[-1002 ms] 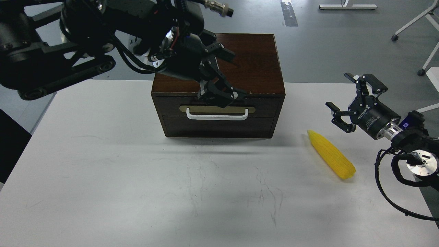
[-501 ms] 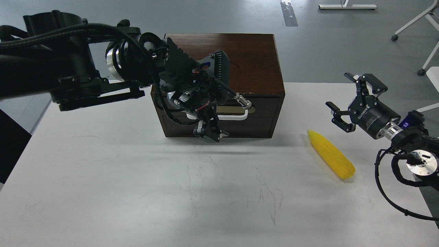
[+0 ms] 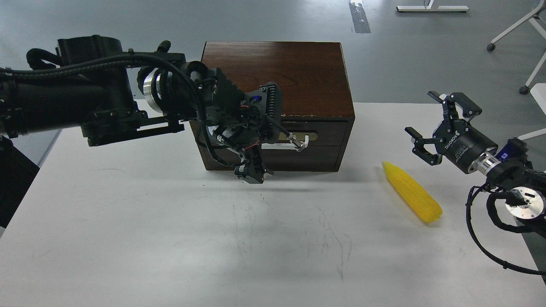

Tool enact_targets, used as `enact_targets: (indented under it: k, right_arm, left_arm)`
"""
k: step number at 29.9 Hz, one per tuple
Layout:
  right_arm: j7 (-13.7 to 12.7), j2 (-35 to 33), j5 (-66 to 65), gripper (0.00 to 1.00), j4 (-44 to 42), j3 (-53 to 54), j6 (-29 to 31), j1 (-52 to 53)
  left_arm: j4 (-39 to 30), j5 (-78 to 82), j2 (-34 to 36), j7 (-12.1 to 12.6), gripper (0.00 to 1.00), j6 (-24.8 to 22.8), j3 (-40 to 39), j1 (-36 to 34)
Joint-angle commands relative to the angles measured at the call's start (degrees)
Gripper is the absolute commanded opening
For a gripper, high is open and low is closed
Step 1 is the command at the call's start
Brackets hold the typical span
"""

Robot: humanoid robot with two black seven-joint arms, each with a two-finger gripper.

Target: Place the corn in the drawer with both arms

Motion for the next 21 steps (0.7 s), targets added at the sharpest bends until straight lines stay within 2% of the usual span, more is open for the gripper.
enact_targets:
  k: [1, 21]
  right_arm:
    - [0.0, 0.1, 0.0, 1.00, 0.0, 0.0, 0.0, -0.1]
    - [0.0, 0.0, 0.0, 1.00, 0.1, -0.1, 0.0, -0.3]
  left_arm:
    - [0.1, 0.0, 0.0, 0.0, 0.98, 0.0, 0.4, 0.6]
    - [2.7, 0.0, -2.2, 0.0, 0.98, 0.0, 0.8, 1.9]
